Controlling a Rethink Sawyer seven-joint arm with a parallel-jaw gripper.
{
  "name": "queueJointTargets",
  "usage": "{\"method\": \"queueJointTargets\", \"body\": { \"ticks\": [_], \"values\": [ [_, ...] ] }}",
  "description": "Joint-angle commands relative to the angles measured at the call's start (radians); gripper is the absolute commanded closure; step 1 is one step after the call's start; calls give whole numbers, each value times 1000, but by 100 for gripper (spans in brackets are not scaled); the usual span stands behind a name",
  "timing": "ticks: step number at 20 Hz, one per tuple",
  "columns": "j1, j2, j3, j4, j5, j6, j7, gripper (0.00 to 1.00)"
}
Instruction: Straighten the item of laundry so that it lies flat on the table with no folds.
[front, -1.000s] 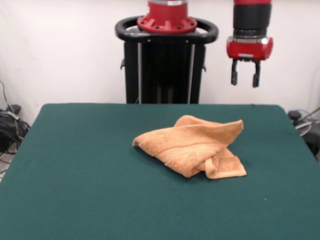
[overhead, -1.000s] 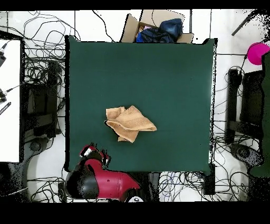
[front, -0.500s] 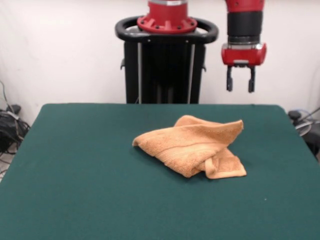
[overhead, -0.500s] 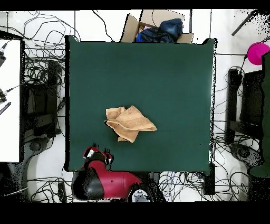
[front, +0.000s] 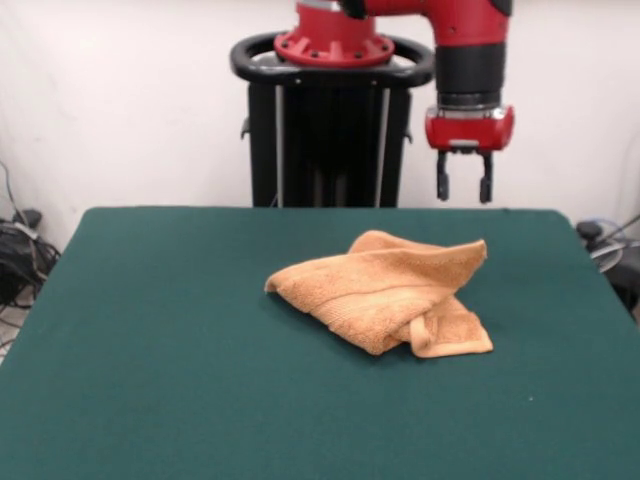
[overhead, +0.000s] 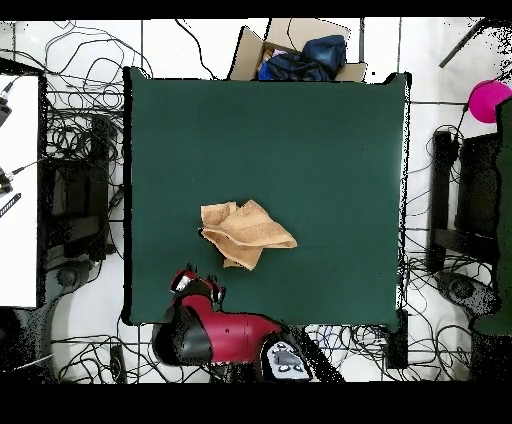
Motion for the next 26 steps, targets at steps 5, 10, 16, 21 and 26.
{"method": "queueJointTargets", "body": {
  "ticks": [5,10,16,21,26],
  "values": [
    [-39,72,63,-178,-53,-19,93,0],
    [-67,76,105,-188,-63,-63,144,0],
    [-129,97,185,-171,-93,-152,214,0],
    [-148,147,206,-172,-103,-234,232,0],
    [-151,179,220,-163,-91,-303,242,0]
  ]
}}
